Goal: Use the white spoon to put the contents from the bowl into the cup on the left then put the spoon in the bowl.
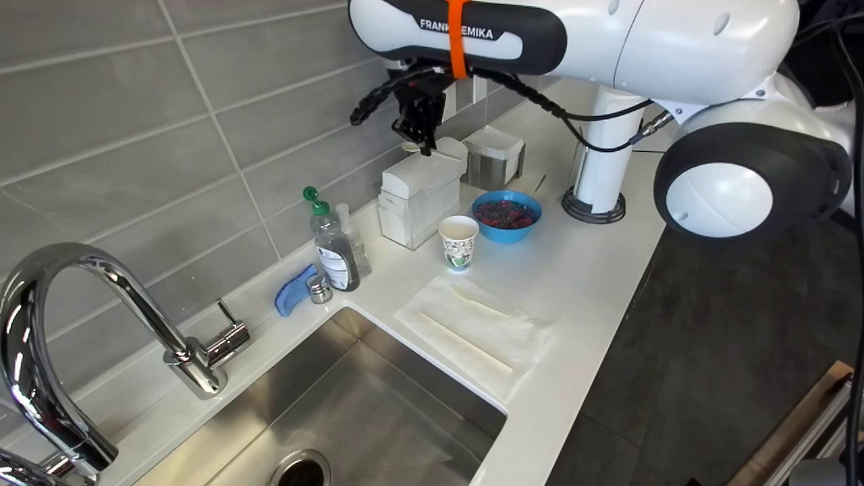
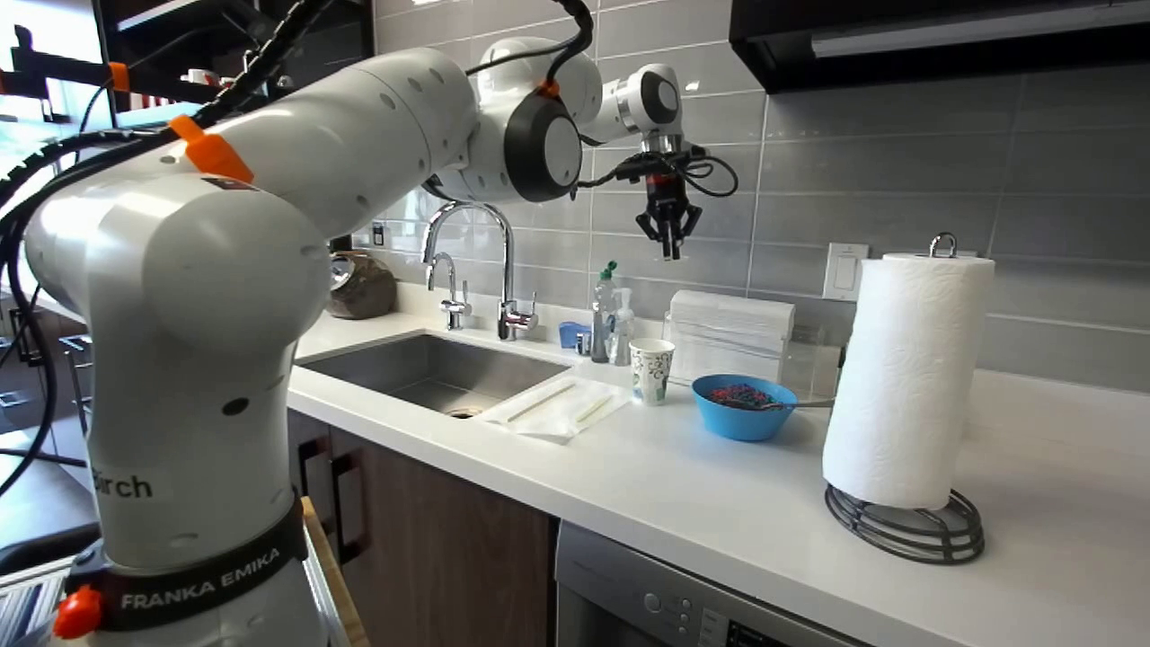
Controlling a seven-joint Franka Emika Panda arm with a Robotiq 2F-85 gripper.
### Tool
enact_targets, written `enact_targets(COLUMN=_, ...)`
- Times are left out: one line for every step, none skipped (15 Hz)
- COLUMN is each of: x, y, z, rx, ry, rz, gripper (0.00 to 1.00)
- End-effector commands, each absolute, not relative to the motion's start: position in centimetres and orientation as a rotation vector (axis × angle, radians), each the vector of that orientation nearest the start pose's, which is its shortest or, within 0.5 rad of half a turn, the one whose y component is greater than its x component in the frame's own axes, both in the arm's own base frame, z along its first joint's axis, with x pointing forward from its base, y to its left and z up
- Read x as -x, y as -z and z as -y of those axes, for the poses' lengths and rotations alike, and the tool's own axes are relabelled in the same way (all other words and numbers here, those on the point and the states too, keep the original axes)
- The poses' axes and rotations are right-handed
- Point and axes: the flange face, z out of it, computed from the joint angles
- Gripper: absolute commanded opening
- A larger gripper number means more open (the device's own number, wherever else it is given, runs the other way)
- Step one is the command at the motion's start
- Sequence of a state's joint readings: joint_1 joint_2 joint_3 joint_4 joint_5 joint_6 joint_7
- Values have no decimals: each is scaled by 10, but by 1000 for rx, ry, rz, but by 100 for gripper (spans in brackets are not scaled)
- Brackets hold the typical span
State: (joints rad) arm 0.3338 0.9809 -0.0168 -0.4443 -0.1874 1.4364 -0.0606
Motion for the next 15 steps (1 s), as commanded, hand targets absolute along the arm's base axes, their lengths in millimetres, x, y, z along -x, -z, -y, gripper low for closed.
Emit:
enact_targets(x=-734, y=-480, z=-225, rx=3152, ry=85, rz=557, gripper=4)
enact_targets(x=-735, y=-480, z=-225, rx=3122, ry=92, rz=554, gripper=4)
enact_targets(x=-735, y=-480, z=-225, rx=3096, ry=87, rz=548, gripper=4)
enact_targets(x=-735, y=-480, z=-223, rx=3091, ry=80, rz=523, gripper=4)
enact_targets(x=-735, y=-479, z=-221, rx=3082, ry=72, rz=503, gripper=4)
enact_targets(x=-735, y=-478, z=-219, rx=3090, ry=54, rz=462, gripper=4)
enact_targets(x=-734, y=-478, z=-215, rx=3091, ry=27, rz=414, gripper=4)
enact_targets(x=-733, y=-476, z=-213, rx=3088, ry=-1, rz=369, gripper=4)
enact_targets(x=-731, y=-475, z=-210, rx=3088, ry=-34, rz=325, gripper=4)
enact_targets(x=-730, y=-473, z=-207, rx=3083, ry=-70, rz=288, gripper=4)
enact_targets(x=-727, y=-471, z=-204, rx=3077, ry=-118, rz=258, gripper=4)
enact_targets(x=-724, y=-468, z=-201, rx=3054, ry=-178, rz=236, gripper=4)
enact_targets(x=-722, y=-465, z=-198, rx=3045, ry=-227, rz=208, gripper=4)
enact_targets(x=-719, y=-463, z=-194, rx=3036, ry=-277, rz=173, gripper=4)
enact_targets(x=-717, y=-461, z=-190, rx=3029, ry=-319, rz=137, gripper=4)
